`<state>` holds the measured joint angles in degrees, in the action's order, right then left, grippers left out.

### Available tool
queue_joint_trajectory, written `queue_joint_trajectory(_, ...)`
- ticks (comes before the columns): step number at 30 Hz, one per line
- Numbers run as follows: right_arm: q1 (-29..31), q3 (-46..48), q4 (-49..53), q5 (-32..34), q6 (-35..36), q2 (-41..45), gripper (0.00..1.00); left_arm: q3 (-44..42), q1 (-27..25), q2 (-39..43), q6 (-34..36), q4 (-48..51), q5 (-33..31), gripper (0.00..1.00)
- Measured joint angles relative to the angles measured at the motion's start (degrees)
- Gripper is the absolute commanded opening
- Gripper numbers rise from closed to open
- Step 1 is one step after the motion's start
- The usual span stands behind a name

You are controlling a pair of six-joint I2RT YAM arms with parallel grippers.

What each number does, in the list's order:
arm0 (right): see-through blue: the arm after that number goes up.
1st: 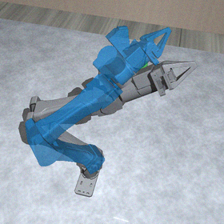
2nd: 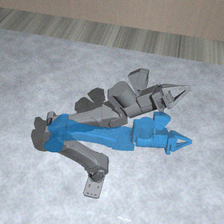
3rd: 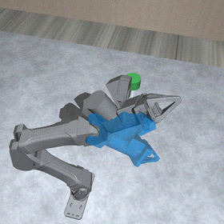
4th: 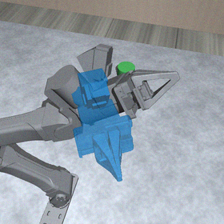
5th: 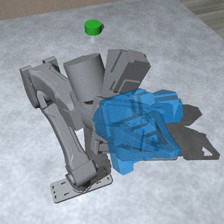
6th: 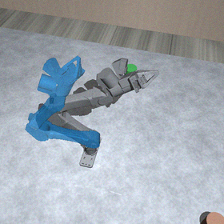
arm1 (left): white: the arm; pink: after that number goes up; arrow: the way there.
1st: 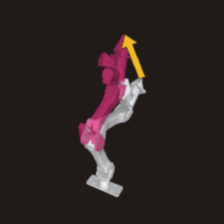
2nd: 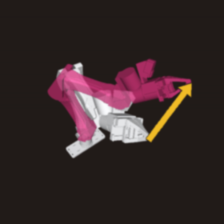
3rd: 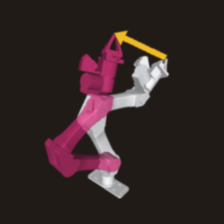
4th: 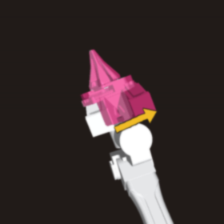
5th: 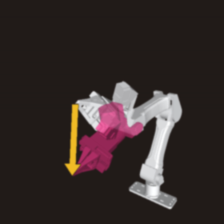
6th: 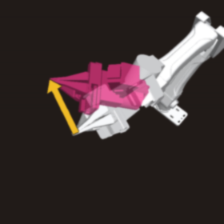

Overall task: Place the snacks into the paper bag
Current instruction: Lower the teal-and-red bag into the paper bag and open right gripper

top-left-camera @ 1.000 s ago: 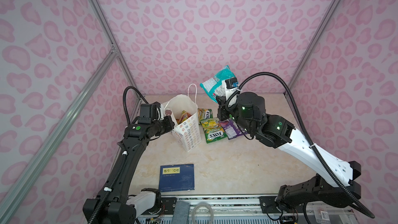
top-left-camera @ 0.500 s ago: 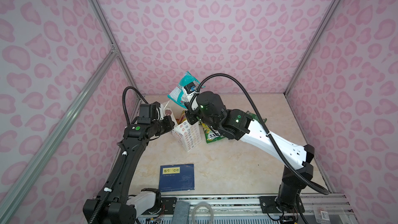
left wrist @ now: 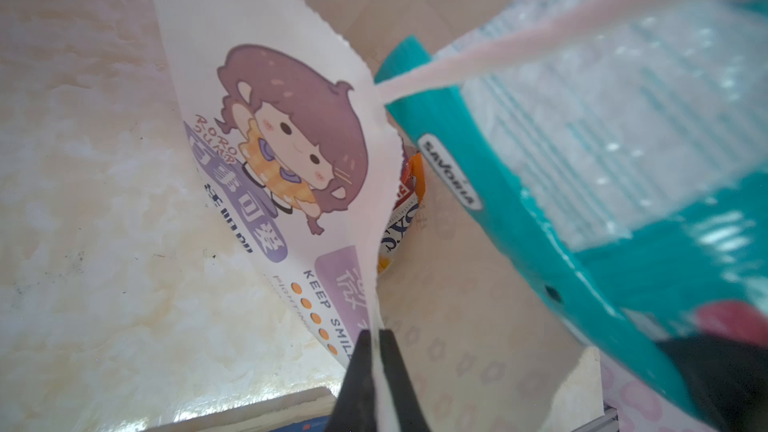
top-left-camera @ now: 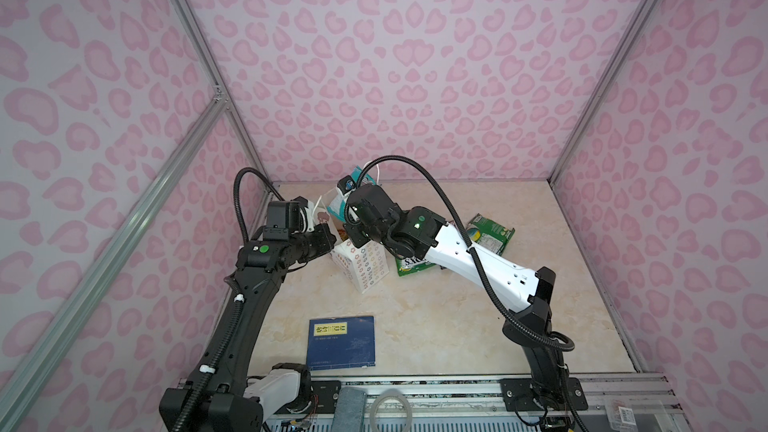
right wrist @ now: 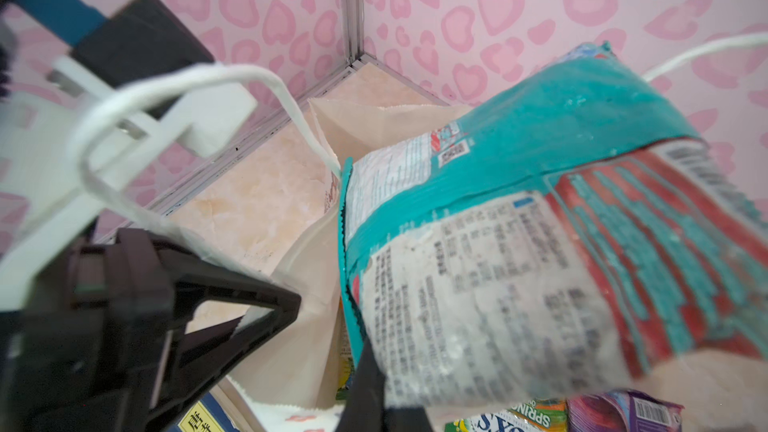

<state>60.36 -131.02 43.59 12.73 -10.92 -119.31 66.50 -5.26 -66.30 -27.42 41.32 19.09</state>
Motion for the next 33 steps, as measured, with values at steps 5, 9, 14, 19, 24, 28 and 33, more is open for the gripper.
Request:
queue_joint_trajectory(5, -0.68, -1.29, 2.27, -1.62, -0.50, -1.53, 0.00, 0.00, 0.07, 0.00, 0.00, -0.11, 0.20, 0.09)
queue_joint_trajectory(9, -0.74, -3.87, 3.10, -2.14, -0.52, -3.26, 0.04, -0.04, 0.24, -0.02, 0.00, -0.11, 0.22, 0.08)
queue_joint_trajectory(14, -0.85, -4.96, 3.85, -2.64, -0.52, -4.09, 0.18, -0.04, 0.33, -0.11, 0.00, -0.15, 0.46, 0.08)
queue_joint_trajectory(19, -0.85, -5.57, 3.85, -3.54, -0.50, -4.11, 0.34, -0.11, 0.42, -0.17, 0.00, -0.28, 0.63, 0.09)
queue_joint_trajectory(24, -0.85, -6.49, 3.82, -3.78, -0.50, -4.11, 0.40, -0.15, 0.50, -0.22, 0.00, -0.33, 0.83, 0.08)
queue_joint_trajectory(28, -0.83, -6.67, 3.87, -4.00, -0.44, -3.04, 0.58, -0.15, 0.63, -0.35, 0.00, -0.48, 0.85, 0.09)
queue_joint_trajectory(33, -0.74, -5.14, 2.84, 0.26, 0.63, 1.46, 0.84, -0.15, 0.70, -0.57, 0.00, -0.63, 0.87, 0.09)
